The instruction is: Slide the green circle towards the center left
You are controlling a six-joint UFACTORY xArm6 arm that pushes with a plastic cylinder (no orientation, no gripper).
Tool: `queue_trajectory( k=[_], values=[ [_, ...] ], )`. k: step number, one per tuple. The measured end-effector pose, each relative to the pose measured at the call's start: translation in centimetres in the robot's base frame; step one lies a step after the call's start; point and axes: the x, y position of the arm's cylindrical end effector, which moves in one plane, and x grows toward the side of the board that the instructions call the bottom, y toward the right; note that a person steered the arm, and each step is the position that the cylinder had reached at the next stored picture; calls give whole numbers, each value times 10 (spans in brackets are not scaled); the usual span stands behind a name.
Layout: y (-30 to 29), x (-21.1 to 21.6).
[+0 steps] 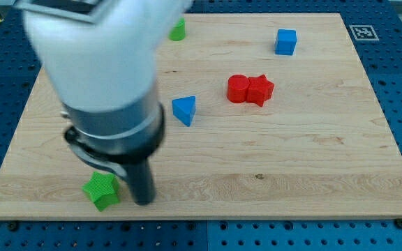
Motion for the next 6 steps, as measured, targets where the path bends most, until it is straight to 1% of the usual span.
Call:
queue_trajectory(
  k=[1, 3, 5, 6],
  values=[
    [-50, -14],
    [-59, -14],
    [-60, -127],
    [-21, -172]
  ],
)
